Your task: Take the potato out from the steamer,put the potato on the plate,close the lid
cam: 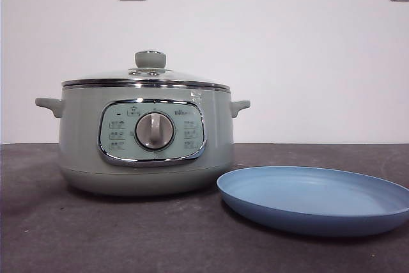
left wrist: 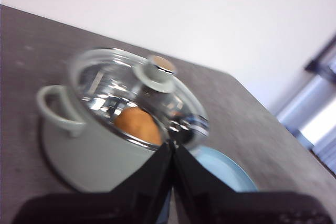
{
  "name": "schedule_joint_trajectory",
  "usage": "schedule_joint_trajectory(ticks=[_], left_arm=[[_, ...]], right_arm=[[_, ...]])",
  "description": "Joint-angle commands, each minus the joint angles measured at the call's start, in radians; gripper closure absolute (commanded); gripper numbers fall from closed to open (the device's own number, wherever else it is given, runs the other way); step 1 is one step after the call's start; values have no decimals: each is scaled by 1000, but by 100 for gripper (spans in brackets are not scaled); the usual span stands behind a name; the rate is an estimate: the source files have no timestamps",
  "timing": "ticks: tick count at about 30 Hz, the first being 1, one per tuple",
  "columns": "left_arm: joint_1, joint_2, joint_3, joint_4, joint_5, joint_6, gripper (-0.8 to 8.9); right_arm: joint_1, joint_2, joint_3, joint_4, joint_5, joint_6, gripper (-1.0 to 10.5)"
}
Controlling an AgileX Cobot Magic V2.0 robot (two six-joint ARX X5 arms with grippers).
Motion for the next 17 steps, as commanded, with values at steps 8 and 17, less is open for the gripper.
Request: schedule_joint_trajectory(ticks=[8,17], left_arm=[[2,218,267,-312,116,357,822],[-11,325,412,-566,103,531,822]], right_arm=[[43,306,385,-424,-183,-396,958],[140,466,570,-687,-176,-564,958]])
